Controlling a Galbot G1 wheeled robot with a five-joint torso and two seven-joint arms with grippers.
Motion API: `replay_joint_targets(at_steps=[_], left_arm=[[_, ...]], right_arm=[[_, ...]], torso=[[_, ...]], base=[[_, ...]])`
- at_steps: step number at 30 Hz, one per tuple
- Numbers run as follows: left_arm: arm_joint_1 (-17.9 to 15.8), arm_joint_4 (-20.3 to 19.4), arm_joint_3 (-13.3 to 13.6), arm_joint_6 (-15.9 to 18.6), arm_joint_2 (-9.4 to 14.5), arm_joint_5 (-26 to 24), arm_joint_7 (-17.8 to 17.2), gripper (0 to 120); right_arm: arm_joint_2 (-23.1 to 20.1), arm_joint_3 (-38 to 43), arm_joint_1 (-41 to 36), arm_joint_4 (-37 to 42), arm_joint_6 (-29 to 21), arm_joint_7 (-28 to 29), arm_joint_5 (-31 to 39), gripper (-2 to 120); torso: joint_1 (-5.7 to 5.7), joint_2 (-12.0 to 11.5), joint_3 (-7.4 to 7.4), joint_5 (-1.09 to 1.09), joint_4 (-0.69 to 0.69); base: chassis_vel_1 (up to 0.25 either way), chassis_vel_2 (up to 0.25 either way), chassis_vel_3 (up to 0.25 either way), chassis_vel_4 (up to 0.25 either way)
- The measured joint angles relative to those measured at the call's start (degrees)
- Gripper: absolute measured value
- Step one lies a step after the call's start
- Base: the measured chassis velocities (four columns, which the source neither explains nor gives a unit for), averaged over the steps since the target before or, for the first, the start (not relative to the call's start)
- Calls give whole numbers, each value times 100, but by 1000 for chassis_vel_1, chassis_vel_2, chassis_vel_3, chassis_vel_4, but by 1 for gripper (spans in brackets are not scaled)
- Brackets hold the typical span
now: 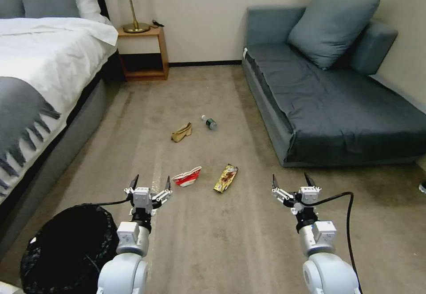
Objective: Pick up the trash bin, then pick up the garbage on the floor and place it into the trash bin.
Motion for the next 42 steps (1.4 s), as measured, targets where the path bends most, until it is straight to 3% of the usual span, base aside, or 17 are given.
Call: replay_joint_targets(at_steps=[34,38,42], left_arm=[[18,-30,-28,-32,19,-18,-35,100],[168,-296,-260,-436,176,-203,-300,100],[526,-881,-789,-1401,559,-585,-895,100]], right_arm=[[27,-16,-92,54,99,11,-49,100],[194,-155,-567,331,589,59,-328,100],[515,-417,-1468,865,1540,165,-868,100]], torso=[[0,0,0,0,1],[0,0,0,-1,-1],[0,1,-1,4,2]], base=[[0,0,0,0],[0,0,0,0],[0,0,0,0]])
